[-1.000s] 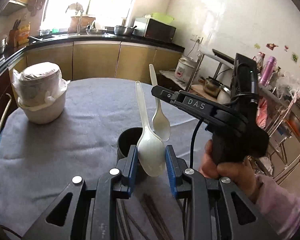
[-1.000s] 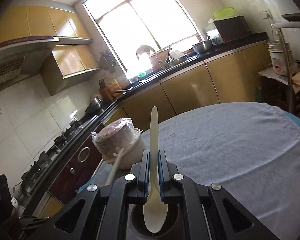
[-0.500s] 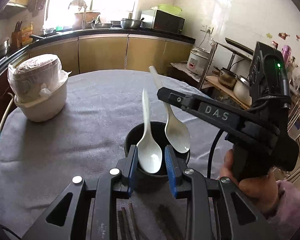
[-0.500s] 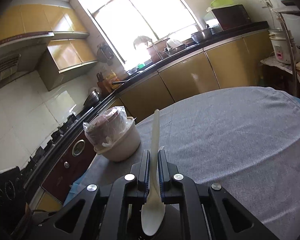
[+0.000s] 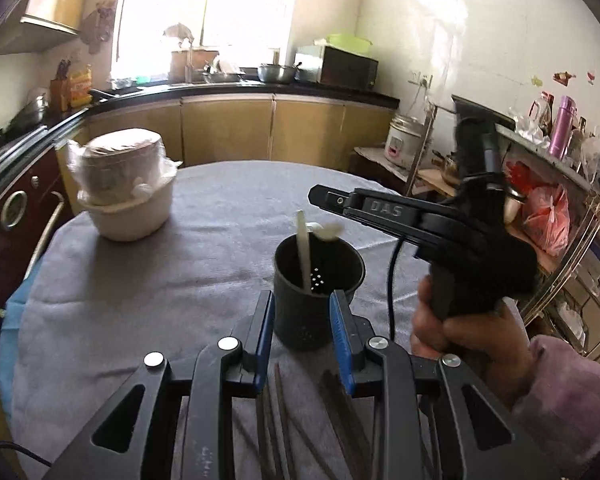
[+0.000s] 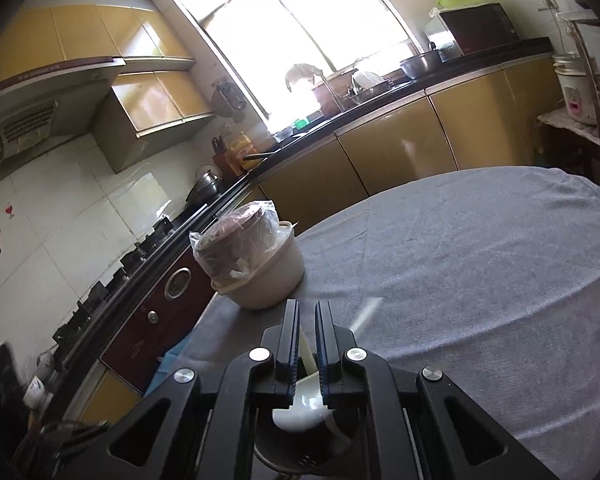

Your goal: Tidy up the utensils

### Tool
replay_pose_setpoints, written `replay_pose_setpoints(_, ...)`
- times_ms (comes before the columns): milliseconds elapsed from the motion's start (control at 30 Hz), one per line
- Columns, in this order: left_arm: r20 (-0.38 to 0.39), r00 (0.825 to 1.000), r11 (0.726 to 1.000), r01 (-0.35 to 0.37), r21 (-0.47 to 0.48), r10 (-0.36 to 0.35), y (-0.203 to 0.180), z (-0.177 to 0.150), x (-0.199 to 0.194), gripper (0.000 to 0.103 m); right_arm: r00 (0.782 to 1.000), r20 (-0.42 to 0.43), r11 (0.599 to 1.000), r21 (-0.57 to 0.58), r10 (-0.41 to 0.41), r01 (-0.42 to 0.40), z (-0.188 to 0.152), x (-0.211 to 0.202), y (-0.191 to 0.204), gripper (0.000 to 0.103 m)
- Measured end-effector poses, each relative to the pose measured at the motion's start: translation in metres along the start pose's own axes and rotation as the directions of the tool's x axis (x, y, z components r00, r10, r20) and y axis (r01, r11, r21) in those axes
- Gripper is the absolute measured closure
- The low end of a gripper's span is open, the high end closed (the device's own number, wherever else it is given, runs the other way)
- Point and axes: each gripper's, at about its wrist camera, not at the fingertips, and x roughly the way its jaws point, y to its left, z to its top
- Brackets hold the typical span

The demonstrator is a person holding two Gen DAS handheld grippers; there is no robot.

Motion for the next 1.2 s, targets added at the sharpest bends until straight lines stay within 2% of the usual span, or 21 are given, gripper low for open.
replay_pose_setpoints(133, 0.001, 1.0, 0.999, -0.005, -0.036, 0.005, 0.004, -0.012, -0.02, 0.074, 1.0, -0.012, 1.0, 0.01, 0.011, -0.011, -0.005, -0.006, 0.002, 0.094)
replay_pose_setpoints(267, -0.007, 1.0, 0.999, -0.012, -0.042, 0.011, 0.003, -0.023, -0.029, 0.074, 1.0, 0.015, 0.996, 0.086, 0.021, -0.022, -0.005, -0.029, -0.013, 0.092)
replay_pose_setpoints(367, -0.019, 1.0, 0.998, -0.004, -0.057, 0.003, 0.002, -0.032, -0.034, 0.074, 1.0, 0.005, 0.988, 0.155, -0.002, 0.002, 0.001, -0.039, -0.034, 0.091)
replay_pose_setpoints(433, -0.025, 1.0, 0.999, -0.005, -0.053, 0.003, -0.001, -0.038, -0.038, 0.074, 0.999, -0.029, 0.98, 0.198, -0.026, 0.031, 0.006, -0.04, -0.049, 0.082)
replay_pose_setpoints(500, -0.028, 1.0, 0.999, -0.004, -0.049, 0.003, -0.002, -0.042, -0.042, 0.073, 0.996, -0.09, 0.962, 0.272, -0.012, 0.037, 0.011, -0.034, -0.066, 0.059)
replay_pose_setpoints(567, -0.027, 1.0, 0.999, -0.011, -0.05, 0.01, -0.002, -0.046, -0.046, 0.069, 0.993, -0.113, 0.942, 0.337, 0.033, 0.007, 0.015, -0.028, -0.081, 0.051)
replay_pose_setpoints(633, -0.033, 0.999, 0.998, -0.012, -0.061, 0.01, 0.0, -0.051, -0.05, 0.063, 0.984, -0.176, 0.945, 0.322, 0.003, 0.055, 0.018, -0.016, -0.087, 0.051)
replay_pose_setpoints(667, -0.036, 0.999, 0.998, -0.018, -0.065, 0.015, 0.002, -0.054, -0.051, 0.063, 0.967, -0.254, 0.952, 0.288, -0.031, 0.106, 0.019, -0.003, -0.09, 0.054)
replay_pose_setpoints(700, -0.039, 0.999, 0.998, -0.021, -0.066, 0.018, 0.002, -0.055, -0.051, 0.063, 0.95, -0.307, 0.952, 0.273, -0.047, 0.135, 0.017, 0.006, -0.094, 0.068)
replay_pose_setpoints(733, -0.047, 0.999, 0.997, -0.024, -0.069, 0.021, 0.003, -0.057, -0.05, 0.063, 0.938, -0.345, 0.947, 0.283, -0.045, 0.149, 0.014, 0.015, -0.099, 0.074)
replay_pose_setpoints(833, -0.072, 0.997, 0.996, -0.035, -0.081, 0.029, 0.005, -0.061, -0.046, 0.063, 0.905, -0.425, 0.901, 0.404, 0.029, 0.161, 0.001, 0.038, -0.117, 0.074)
replay_pose_setpoints(900, -0.078, 0.996, 0.996, -0.038, -0.083, 0.031, 0.005, -0.062, -0.045, 0.062, 0.883, -0.469, 0.874, 0.434, 0.012, 0.219, -0.008, 0.052, -0.123, 0.076)
replay_pose_setpoints(967, -0.075, 0.997, 0.996, -0.039, -0.084, 0.033, 0.005, -0.063, -0.047, 0.062, 0.869, -0.493, 0.849, 0.474, 0.035, 0.234, -0.015, 0.063, -0.127, 0.076)
replay_pose_setpoints(1033, -0.07, 0.997, 0.996, -0.04, -0.086, 0.034, 0.006, -0.062, -0.049, 0.062, 0.863, -0.502, 0.817, 0.52, 0.054, 0.251, -0.022, 0.07, -0.133, 0.076)
replay_pose_setpoints(1100, -0.072, 0.997, 0.995, -0.041, -0.091, 0.035, 0.006, -0.061, -0.048, 0.062, 0.877, -0.475, 0.787, 0.566, 0.069, 0.245, -0.022, 0.075, -0.136, 0.076)
replay_pose_setpoints(1200, -0.072, 0.997, 0.995, -0.043, -0.091, 0.037, 0.006, -0.061, -0.049, 0.062, 0.889, -0.455, 0.767, 0.586, 0.042, 0.263, -0.016, 0.083, -0.137, 0.076)
